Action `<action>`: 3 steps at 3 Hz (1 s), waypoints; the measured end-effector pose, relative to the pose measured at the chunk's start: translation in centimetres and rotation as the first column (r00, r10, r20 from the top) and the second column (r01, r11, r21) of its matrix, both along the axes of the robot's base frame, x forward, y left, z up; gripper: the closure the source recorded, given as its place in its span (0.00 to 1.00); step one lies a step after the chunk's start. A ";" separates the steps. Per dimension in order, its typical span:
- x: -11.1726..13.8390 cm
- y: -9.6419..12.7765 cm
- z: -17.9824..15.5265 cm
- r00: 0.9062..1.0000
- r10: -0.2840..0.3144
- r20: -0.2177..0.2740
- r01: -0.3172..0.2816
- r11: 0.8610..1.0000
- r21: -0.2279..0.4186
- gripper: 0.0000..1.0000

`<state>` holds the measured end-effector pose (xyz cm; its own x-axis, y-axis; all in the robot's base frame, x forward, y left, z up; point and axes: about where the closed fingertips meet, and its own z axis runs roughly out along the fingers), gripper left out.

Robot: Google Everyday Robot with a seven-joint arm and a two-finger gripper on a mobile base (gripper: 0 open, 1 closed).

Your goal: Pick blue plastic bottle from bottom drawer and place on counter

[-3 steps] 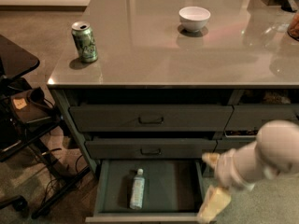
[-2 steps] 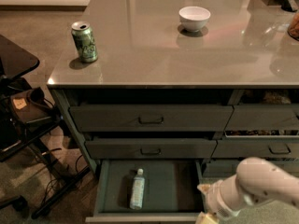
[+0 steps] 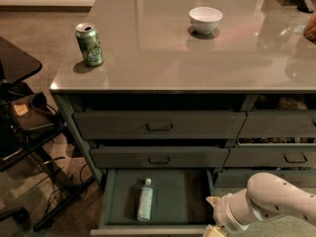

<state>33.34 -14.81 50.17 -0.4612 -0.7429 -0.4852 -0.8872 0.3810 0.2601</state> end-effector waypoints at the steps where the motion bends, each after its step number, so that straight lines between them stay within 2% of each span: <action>1: 1.4 1.3 -2.5 1.000 -0.013 -0.010 0.013 0.998 0.062 0.00; 2: 5.4 4.0 -6.3 0.999 -0.050 0.005 0.048 0.988 0.146 0.00; 3: 9.3 5.7 -9.4 0.990 -0.131 0.042 0.120 0.971 0.205 0.00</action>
Offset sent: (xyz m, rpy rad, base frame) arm 0.1089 0.0709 -0.1090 0.2482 -0.0445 -0.1039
